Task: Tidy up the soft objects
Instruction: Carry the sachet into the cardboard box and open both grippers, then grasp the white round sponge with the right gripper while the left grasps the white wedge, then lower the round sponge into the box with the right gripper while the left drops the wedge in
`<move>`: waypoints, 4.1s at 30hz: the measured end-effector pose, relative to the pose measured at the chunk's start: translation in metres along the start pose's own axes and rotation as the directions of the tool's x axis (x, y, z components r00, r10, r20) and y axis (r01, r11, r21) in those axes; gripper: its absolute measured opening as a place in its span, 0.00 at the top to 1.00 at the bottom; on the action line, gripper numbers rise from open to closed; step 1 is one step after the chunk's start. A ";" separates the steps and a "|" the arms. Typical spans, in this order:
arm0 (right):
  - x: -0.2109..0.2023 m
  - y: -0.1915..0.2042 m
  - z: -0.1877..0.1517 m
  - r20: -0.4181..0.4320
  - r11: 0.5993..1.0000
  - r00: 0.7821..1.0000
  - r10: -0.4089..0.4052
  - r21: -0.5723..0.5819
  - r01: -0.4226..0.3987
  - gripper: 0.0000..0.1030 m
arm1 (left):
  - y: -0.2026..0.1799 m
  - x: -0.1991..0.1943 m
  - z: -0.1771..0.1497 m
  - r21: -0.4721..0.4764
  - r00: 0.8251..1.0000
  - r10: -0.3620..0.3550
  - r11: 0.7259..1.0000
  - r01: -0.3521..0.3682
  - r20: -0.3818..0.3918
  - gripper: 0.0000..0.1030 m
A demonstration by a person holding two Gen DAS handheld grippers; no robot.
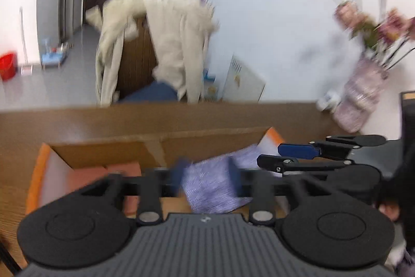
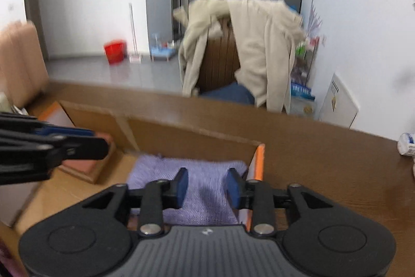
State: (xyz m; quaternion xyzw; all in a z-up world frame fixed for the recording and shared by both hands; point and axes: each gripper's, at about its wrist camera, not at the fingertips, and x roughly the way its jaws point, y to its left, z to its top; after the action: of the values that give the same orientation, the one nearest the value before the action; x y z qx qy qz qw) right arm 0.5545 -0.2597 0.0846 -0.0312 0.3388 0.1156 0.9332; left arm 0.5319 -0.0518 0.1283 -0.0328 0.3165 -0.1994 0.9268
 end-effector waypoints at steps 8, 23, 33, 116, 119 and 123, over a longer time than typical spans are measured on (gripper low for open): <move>-0.140 -0.006 -0.022 0.215 0.994 0.971 0.108 -0.007 -0.109 0.39 | -0.028 -0.155 -0.028 0.059 0.966 0.065 0.995 -0.082 0.250 0.16; -0.281 0.059 -0.165 0.367 0.987 0.918 0.150 -0.103 -0.120 0.14 | -0.043 -0.271 -0.202 0.069 0.924 0.190 0.972 -0.224 0.331 0.00; -0.279 0.106 -0.246 0.309 0.983 0.933 0.183 -0.051 -0.176 0.13 | -0.018 -0.272 -0.271 -0.008 0.959 0.202 0.979 -0.204 0.199 0.00; 0.057 0.079 0.027 -0.041 0.967 0.978 0.206 0.164 -0.197 0.37 | 0.095 -0.043 -0.058 0.054 0.988 0.139 0.989 -0.136 -0.068 0.48; 0.043 0.075 0.027 -0.028 0.968 0.978 0.206 0.155 -0.199 0.36 | 0.096 -0.051 -0.052 0.022 0.987 0.152 0.988 -0.151 -0.058 0.47; 0.003 0.066 0.032 0.003 0.972 0.980 0.198 0.131 -0.197 0.33 | 0.089 -0.079 -0.043 0.000 0.988 0.153 0.988 -0.153 -0.027 0.43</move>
State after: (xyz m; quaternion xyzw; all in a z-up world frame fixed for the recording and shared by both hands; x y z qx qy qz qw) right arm 0.5608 -0.1909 0.1087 0.0633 0.3516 0.1851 0.9155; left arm 0.4801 0.0635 0.1234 -0.0066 0.3308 -0.1277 0.9350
